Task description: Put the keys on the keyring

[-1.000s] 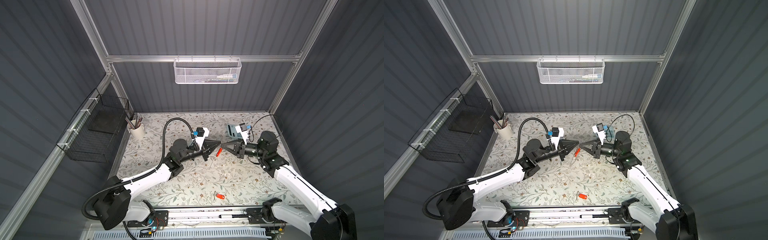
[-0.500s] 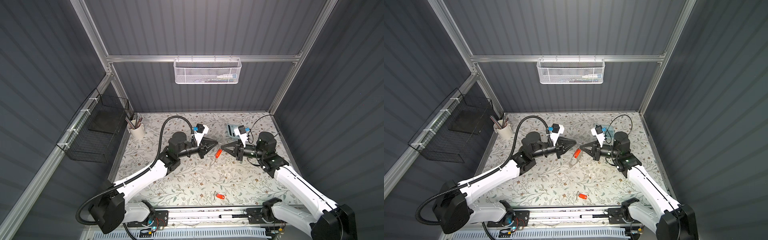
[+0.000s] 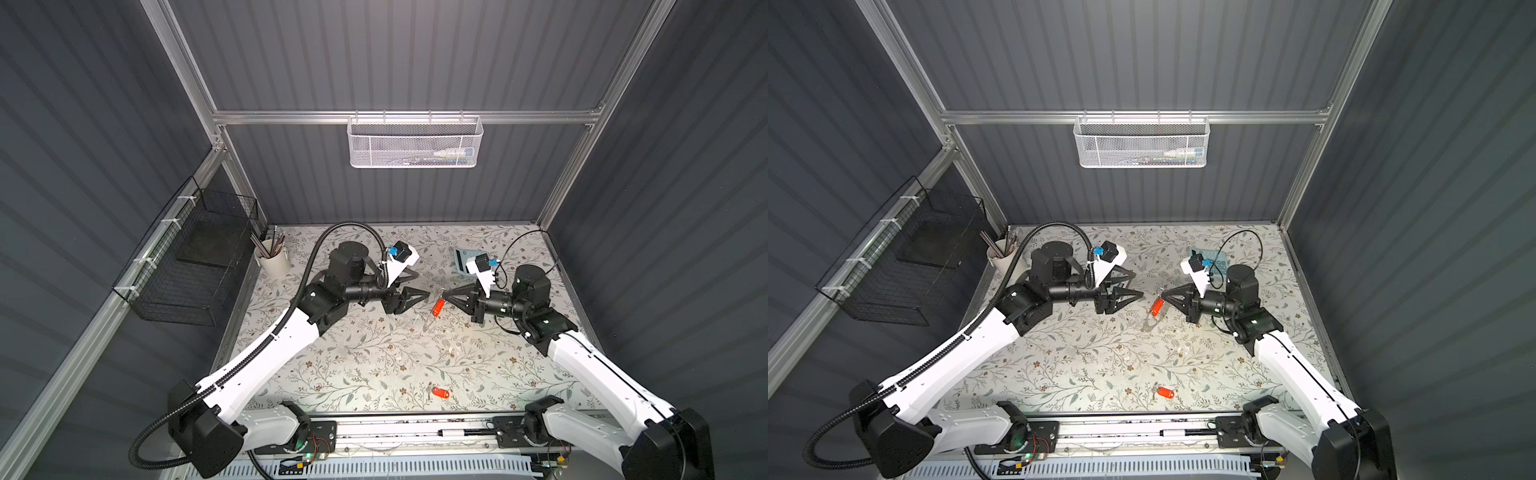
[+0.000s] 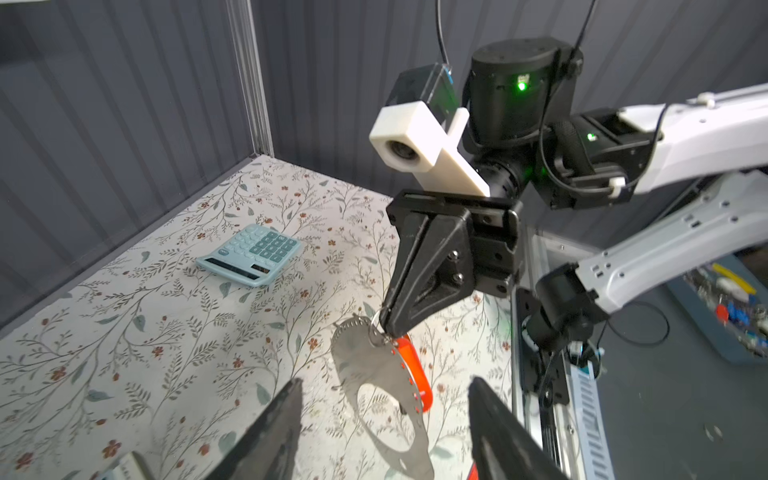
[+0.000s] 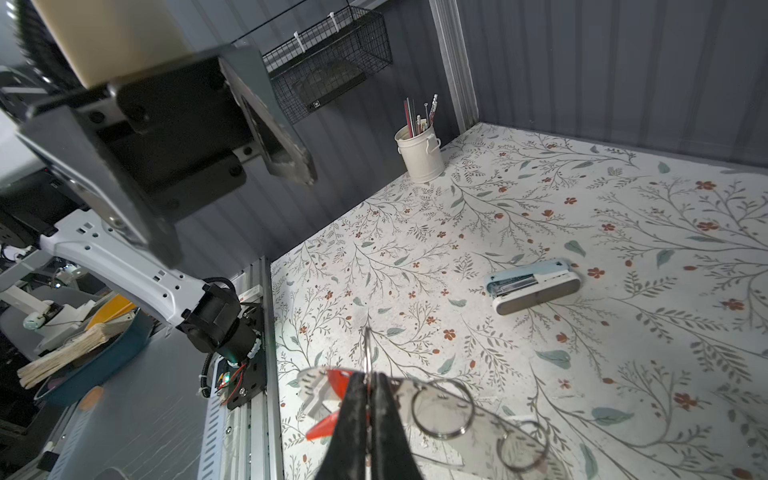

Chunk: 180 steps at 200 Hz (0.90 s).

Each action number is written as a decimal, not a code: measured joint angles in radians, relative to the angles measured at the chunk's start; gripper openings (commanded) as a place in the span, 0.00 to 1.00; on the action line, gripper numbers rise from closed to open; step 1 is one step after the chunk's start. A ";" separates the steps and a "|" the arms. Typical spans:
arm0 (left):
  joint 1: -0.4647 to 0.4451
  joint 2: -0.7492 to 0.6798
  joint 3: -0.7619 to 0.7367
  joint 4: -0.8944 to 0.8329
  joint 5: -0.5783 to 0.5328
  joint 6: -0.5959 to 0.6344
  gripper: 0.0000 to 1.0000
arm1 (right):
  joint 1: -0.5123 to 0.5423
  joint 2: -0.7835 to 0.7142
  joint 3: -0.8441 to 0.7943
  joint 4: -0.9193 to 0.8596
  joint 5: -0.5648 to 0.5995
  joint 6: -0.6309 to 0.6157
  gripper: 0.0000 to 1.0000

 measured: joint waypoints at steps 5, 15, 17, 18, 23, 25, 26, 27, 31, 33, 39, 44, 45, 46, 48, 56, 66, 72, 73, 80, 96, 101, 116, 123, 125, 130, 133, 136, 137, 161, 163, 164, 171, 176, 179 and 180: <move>0.000 0.008 0.027 -0.037 0.000 0.024 0.63 | 0.000 0.000 0.000 -0.005 0.001 -0.010 0.00; 0.000 0.031 0.080 -0.106 0.000 0.071 0.62 | 0.000 0.000 0.001 -0.013 0.002 -0.024 0.00; 0.000 0.036 0.090 -0.120 0.000 0.080 0.62 | 0.000 0.000 0.001 -0.014 0.002 -0.028 0.00; 0.000 0.037 0.093 -0.124 0.000 0.082 0.62 | 0.000 0.000 0.001 -0.014 0.002 -0.029 0.00; 0.000 0.050 0.114 -0.156 0.000 0.103 0.62 | 0.000 0.000 0.001 -0.018 0.002 -0.036 0.00; 0.000 0.055 0.125 -0.172 0.000 0.111 0.62 | 0.000 0.000 0.001 -0.020 0.002 -0.037 0.00; 0.000 0.059 0.130 -0.180 0.000 0.116 0.61 | 0.000 0.000 0.001 -0.021 0.002 -0.038 0.00; 0.000 0.061 0.134 -0.184 0.000 0.118 0.61 | 0.000 0.000 0.001 -0.022 0.002 -0.040 0.00; 0.000 0.074 0.152 -0.208 0.000 0.133 0.61 | 0.000 0.000 0.001 -0.024 0.002 -0.043 0.00; 0.000 0.080 0.161 -0.217 0.000 0.140 0.60 | 0.000 0.000 0.001 -0.025 0.002 -0.045 0.00; 0.000 0.101 0.188 -0.250 0.000 0.161 0.60 | 0.000 0.000 0.001 -0.028 0.002 -0.051 0.00; 0.000 0.119 0.209 -0.275 0.000 0.179 0.60 | 0.000 0.000 0.001 -0.031 0.002 -0.056 0.00; 0.000 0.124 0.215 -0.282 0.000 0.183 0.60 | 0.000 0.000 0.001 -0.031 0.002 -0.057 0.00; 0.000 0.126 0.217 -0.285 0.000 0.185 0.60 | 0.000 0.000 0.001 -0.032 0.002 -0.058 0.00; 0.000 0.135 0.227 -0.296 0.000 0.194 0.60 | 0.000 0.000 0.001 -0.032 0.002 -0.059 0.00; 0.000 0.169 0.266 -0.342 0.003 0.221 0.59 | 0.001 0.000 0.001 -0.033 0.001 -0.065 0.00; 0.000 0.208 0.314 -0.389 0.004 0.252 0.59 | 0.002 0.000 0.001 -0.033 -0.002 -0.069 0.00; 0.000 0.230 0.339 -0.414 0.004 0.269 0.58 | 0.004 0.000 0.001 -0.033 -0.002 -0.072 0.00; 0.000 0.233 0.342 -0.416 0.004 0.270 0.59 | 0.004 0.000 0.001 -0.033 -0.002 -0.072 0.00; 0.000 0.257 0.369 -0.440 0.003 0.289 0.58 | 0.006 0.000 0.001 -0.033 -0.002 -0.075 0.00; 0.000 0.301 0.418 -0.491 0.003 0.324 0.58 | 0.011 0.000 0.001 -0.033 -0.003 -0.080 0.00; 0.000 0.311 0.429 -0.500 0.003 0.332 0.57 | 0.013 0.000 0.001 -0.033 -0.005 -0.081 0.00; 0.000 0.345 0.470 -0.538 0.003 0.354 0.54 | 0.016 0.000 0.001 -0.034 -0.006 -0.084 0.00; -0.001 0.359 0.489 -0.553 0.003 0.362 0.53 | 0.017 0.000 0.001 -0.034 -0.006 -0.084 0.00; -0.002 0.364 0.496 -0.559 0.003 0.365 0.53 | 0.017 0.000 0.001 -0.034 -0.006 -0.084 0.00; -0.003 0.375 0.510 -0.570 0.003 0.371 0.51 | 0.017 0.000 0.001 -0.034 -0.007 -0.084 0.00; -0.004 0.381 0.518 -0.576 0.003 0.376 0.51 | 0.017 0.000 0.001 -0.034 -0.008 -0.084 0.00; -0.006 0.389 0.527 -0.584 0.003 0.380 0.50 | 0.017 0.000 0.001 -0.034 -0.009 -0.084 0.00; -0.007 0.391 0.529 -0.587 0.003 0.381 0.50 | 0.017 0.000 0.001 -0.034 -0.010 -0.084 0.00; -0.018 0.431 0.562 -0.623 0.003 0.402 0.47 | 0.018 0.000 0.001 -0.033 -0.016 -0.084 0.00; -0.020 0.434 0.563 -0.626 0.003 0.404 0.47 | 0.018 0.000 0.001 -0.033 -0.017 -0.084 0.00; -0.021 0.435 0.564 -0.626 0.003 0.404 0.47 | 0.018 0.000 0.001 -0.033 -0.018 -0.083 0.00; -0.025 0.444 0.567 -0.637 0.003 0.408 0.46 | 0.018 0.001 0.001 -0.033 -0.021 -0.083 0.00; -0.029 0.449 0.568 -0.640 0.004 0.409 0.46 | 0.018 0.001 0.001 -0.033 -0.022 -0.083 0.00; -0.029 0.452 0.569 -0.642 0.004 0.410 0.46 | 0.019 0.001 0.001 -0.033 -0.023 -0.083 0.00; -0.030 0.454 0.569 -0.643 0.003 0.410 0.46 | 0.019 0.001 0.001 -0.033 -0.023 -0.083 0.00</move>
